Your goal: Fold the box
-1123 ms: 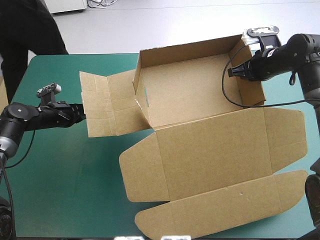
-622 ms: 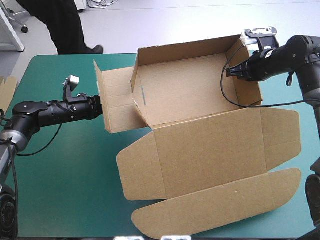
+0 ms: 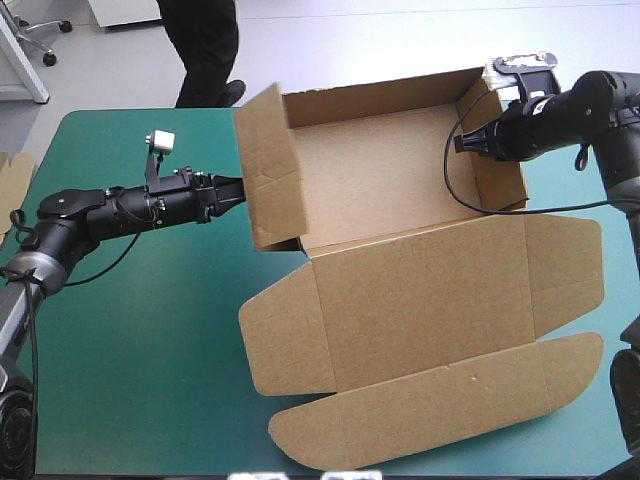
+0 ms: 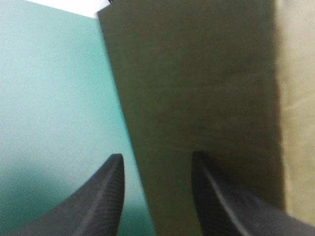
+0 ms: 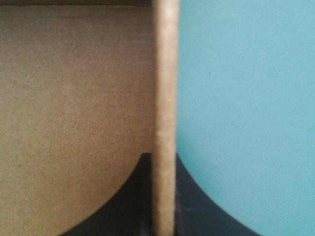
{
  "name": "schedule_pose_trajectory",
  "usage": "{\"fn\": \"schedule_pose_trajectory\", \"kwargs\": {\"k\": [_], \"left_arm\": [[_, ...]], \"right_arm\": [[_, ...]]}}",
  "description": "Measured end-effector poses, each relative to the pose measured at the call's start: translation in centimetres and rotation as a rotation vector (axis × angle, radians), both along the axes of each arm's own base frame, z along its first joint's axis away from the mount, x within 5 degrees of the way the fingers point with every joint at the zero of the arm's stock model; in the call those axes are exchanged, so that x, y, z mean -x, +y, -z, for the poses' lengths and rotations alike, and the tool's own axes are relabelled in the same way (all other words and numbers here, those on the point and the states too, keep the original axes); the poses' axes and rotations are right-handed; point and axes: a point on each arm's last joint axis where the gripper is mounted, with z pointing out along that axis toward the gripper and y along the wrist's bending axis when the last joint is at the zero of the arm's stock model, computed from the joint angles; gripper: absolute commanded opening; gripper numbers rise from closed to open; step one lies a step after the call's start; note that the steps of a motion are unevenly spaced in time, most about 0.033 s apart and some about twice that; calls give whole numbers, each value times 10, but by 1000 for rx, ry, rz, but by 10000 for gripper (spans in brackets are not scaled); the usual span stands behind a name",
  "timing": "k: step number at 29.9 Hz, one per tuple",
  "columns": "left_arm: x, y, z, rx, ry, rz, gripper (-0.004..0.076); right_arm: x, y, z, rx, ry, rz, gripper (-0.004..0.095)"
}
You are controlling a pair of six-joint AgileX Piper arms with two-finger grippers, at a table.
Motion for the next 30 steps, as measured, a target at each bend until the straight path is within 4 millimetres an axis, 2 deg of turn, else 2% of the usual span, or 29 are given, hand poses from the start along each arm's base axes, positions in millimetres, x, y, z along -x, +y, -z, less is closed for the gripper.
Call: {"fn": "schedule_pose_trajectory", "kwargs": {"k": [6,10,21,30], "left_arm": [[-3,-1,-31,21,-87,16,384],[-4,-3,-41,29,-105,25,384],[5,-30,-62,-3,-153,126,384],[14,-47,-94,-30,-223,194,384]], "right_arm": [[0,-1,0,13,-2,4,-32],[0,-1,0,14,-2,5,-32],[-1,-1,0,13,-6,6,-32],[-1,-1,0,13,-5,8,-33]]}}
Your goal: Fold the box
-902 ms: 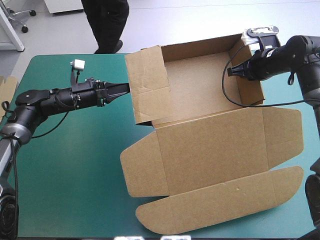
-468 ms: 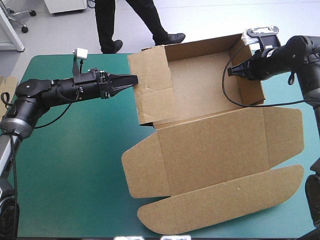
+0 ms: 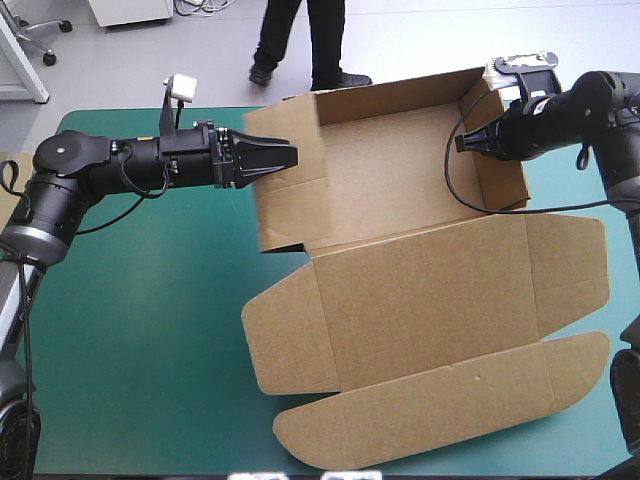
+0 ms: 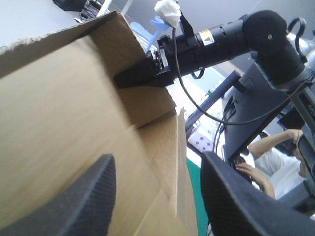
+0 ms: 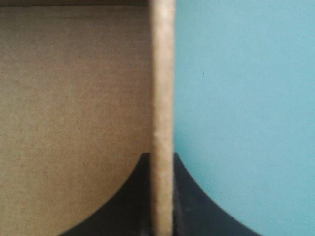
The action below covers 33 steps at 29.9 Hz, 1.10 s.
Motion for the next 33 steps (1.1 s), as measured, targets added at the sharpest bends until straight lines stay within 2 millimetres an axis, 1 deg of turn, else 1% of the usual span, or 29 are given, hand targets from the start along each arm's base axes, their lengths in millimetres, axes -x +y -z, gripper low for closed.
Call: {"fn": "schedule_pose_trajectory", "kwargs": {"k": [5,10,13,16,17,21,24,27,30,33], "left_arm": [[6,-5,-13,-98,-47,17,382],[11,0,-28,-249,-111,-39,376],[18,15,-46,-361,-194,-169,376],[30,37,-69,-430,-272,-362,375],[35,48,-76,-454,-295,-440,375],[44,80,-86,-527,-303,-647,375],[44,108,-83,-604,-252,-779,375],[40,136,-71,-653,-155,-887,374],[34,159,-46,-688,-46,-945,353],[26,180,-6,-689,95,-984,330]], "right_arm": [[0,0,0,1,0,1,-33],[0,0,0,2,0,2,-34],[0,-1,0,6,0,3,-34],[0,-1,0,6,0,3,-34],[0,-1,0,6,0,3,-34],[0,-1,0,6,0,3,-34],[0,-1,0,6,0,3,-34],[0,0,0,5,0,2,-34],[0,0,0,-4,-3,1,-34],[-1,2,-1,-27,-13,-4,-34]]}}
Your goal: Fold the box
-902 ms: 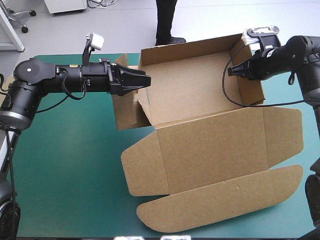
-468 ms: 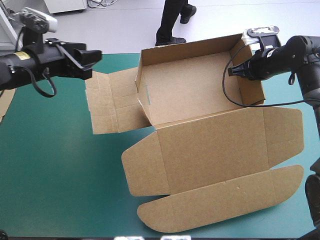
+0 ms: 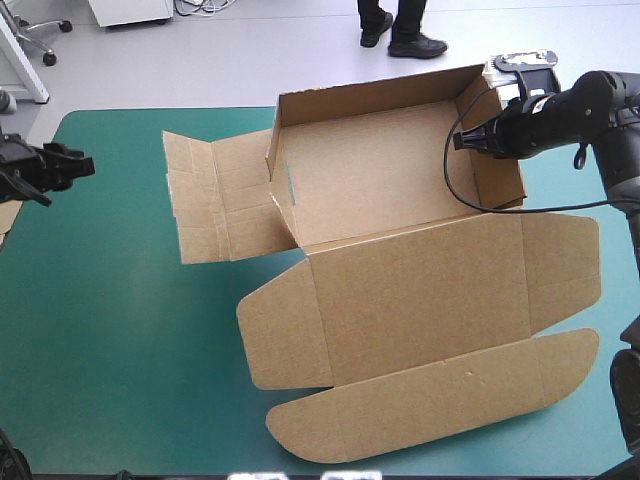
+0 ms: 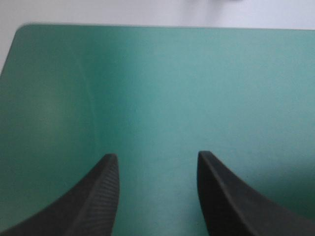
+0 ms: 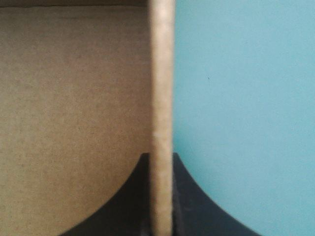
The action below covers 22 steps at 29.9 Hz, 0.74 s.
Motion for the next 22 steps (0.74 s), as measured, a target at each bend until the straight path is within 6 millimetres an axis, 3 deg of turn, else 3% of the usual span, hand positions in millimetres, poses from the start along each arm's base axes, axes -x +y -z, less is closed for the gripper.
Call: {"fn": "schedule_pose_trajectory", "kwargs": {"k": [4,7,11,17,22], "left_arm": [[-10,15,60,120,123,-59,323],[-15,10,101,225,188,-23,324],[-22,1,138,407,203,34,324],[-33,-14,169,631,197,125,325],[-42,-35,172,706,179,217,325]], "right_arm": [[0,2,-1,-23,-8,-5,-34],[0,2,-1,-31,-8,-7,-34],[0,4,-2,-46,-7,-12,-34],[0,5,-2,-63,-6,-17,-33],[0,6,-2,-75,-7,-20,-33]]}}
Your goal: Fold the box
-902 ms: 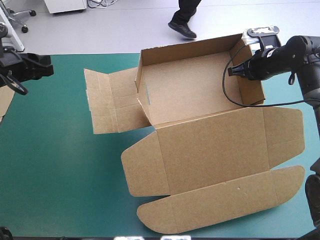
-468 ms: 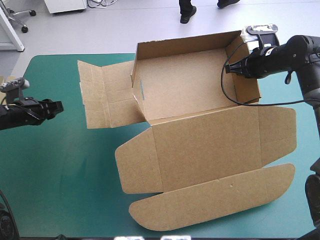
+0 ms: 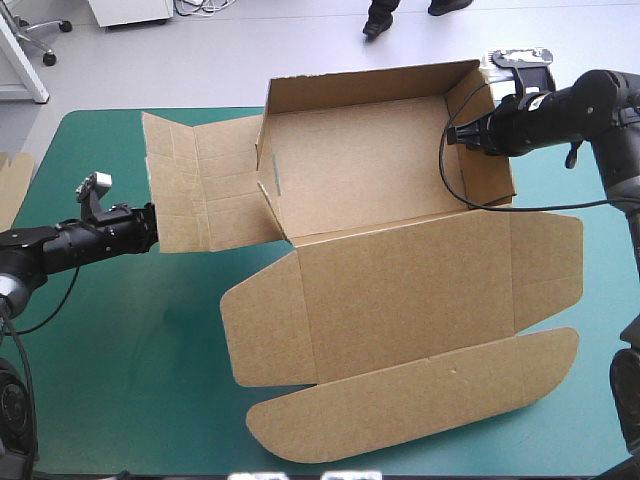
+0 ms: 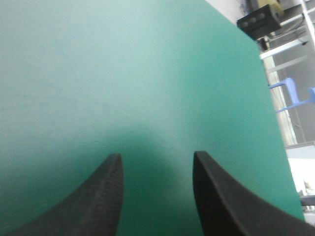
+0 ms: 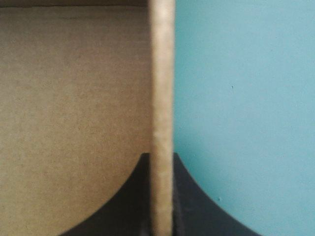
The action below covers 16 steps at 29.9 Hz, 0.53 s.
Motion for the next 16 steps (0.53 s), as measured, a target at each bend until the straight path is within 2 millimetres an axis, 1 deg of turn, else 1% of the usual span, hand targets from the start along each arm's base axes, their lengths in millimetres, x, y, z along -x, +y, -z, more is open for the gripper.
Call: {"fn": "schedule_pose_trajectory", "kwargs": {"k": [9,16], "left_arm": [[-4,-38,-16,155,-118,127,325],[-2,-57,-27,275,-168,189,325]], "right_arm": [[-14,3,16,-16,43,-4,-32],[-22,3,23,-13,55,-1,-32]]}}
